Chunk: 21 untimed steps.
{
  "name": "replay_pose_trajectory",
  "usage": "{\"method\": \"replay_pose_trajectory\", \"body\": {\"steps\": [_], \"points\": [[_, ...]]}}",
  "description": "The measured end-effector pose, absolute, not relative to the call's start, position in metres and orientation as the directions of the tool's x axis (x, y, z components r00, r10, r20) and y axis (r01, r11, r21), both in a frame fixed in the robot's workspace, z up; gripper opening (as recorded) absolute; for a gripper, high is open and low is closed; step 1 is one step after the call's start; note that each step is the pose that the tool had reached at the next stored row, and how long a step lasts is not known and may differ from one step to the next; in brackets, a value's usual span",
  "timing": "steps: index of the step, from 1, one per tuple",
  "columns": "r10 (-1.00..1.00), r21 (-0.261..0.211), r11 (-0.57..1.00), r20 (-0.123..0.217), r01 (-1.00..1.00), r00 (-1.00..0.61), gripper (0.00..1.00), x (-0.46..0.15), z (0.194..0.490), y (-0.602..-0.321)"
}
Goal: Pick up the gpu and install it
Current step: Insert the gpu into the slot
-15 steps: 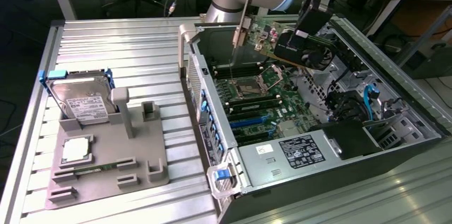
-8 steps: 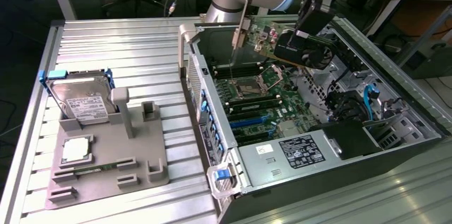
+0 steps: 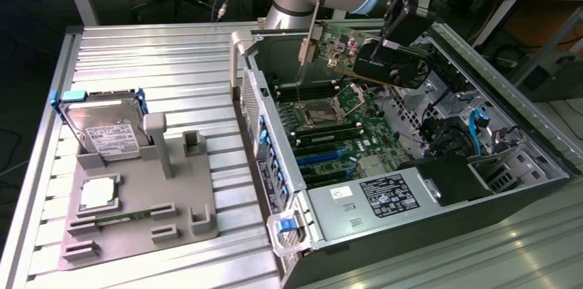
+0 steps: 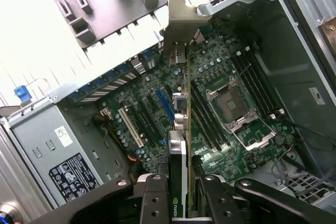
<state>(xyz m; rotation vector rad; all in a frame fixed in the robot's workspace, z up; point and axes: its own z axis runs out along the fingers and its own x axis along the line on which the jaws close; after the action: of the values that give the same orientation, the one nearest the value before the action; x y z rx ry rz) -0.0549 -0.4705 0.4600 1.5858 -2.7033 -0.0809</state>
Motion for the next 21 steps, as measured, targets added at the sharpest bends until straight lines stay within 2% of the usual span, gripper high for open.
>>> {"method": "replay_pose_trajectory", "body": {"steps": [21], "points": [[-0.930,0.048,0.367,-0.021,-0.929,-0.368,0.27,-0.0549,0.4600,-0.4705]]}}
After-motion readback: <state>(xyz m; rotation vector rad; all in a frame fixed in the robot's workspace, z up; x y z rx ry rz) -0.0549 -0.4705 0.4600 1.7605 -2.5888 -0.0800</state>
